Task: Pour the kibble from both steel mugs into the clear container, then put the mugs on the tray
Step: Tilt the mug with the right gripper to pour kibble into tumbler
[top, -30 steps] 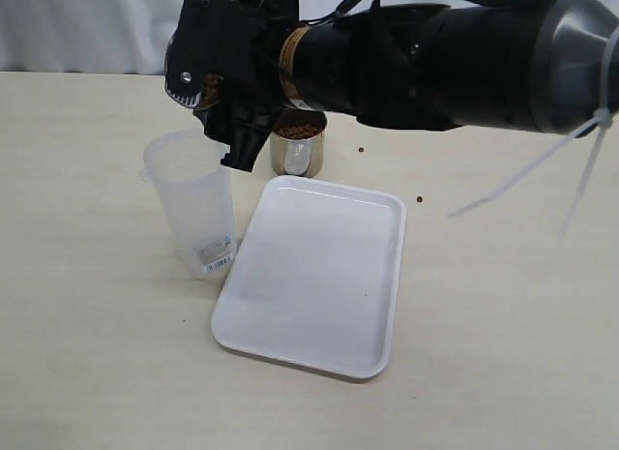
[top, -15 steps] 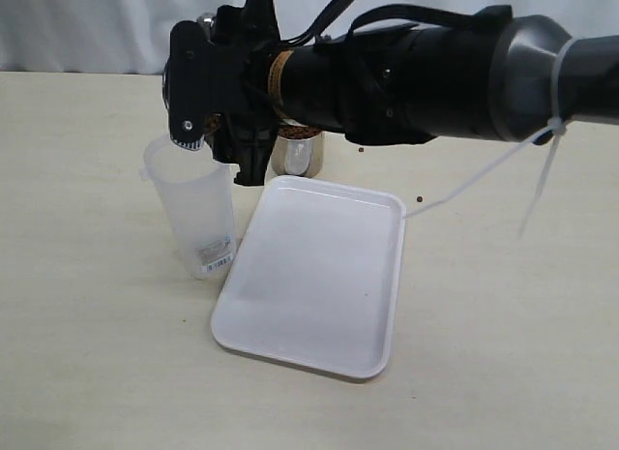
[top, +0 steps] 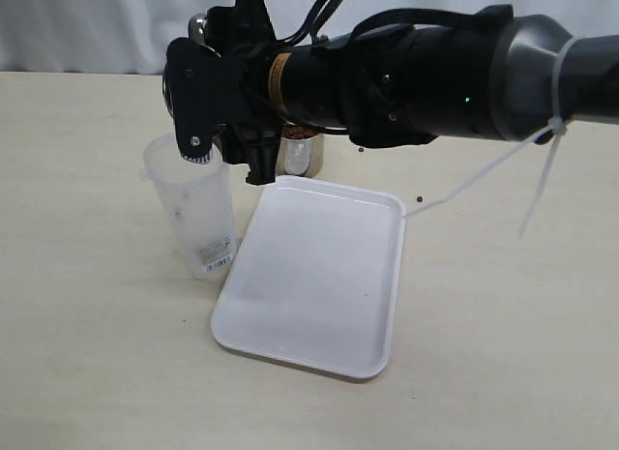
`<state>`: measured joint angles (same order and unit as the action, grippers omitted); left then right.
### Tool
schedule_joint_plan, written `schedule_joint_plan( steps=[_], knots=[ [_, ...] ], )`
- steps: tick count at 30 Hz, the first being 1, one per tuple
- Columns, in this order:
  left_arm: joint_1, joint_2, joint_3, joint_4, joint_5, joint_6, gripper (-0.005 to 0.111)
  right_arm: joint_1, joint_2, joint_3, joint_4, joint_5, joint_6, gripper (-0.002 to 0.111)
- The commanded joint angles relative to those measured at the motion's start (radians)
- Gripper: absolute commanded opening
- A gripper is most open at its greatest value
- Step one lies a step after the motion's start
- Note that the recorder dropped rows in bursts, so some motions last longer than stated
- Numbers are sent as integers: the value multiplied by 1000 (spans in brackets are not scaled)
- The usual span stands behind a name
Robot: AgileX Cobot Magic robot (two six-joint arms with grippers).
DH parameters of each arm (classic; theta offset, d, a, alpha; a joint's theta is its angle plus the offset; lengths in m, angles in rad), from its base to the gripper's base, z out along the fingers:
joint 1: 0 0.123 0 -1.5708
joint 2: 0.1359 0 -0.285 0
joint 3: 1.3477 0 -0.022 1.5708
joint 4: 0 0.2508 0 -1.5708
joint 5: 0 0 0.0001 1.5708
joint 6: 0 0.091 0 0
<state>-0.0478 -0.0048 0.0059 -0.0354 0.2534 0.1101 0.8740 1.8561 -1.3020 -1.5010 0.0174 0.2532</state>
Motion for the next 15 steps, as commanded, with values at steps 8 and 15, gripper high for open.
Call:
schedule_joint_plan(
  steps=[8, 15],
  knots=[
    [2, 5, -6, -1, -12, -2, 0, 2, -7, -11, -10, 15, -91, 5],
    [2, 5, -6, -1, -12, -2, 0, 2, -7, -20, -61, 15, -91, 5]
  ],
)
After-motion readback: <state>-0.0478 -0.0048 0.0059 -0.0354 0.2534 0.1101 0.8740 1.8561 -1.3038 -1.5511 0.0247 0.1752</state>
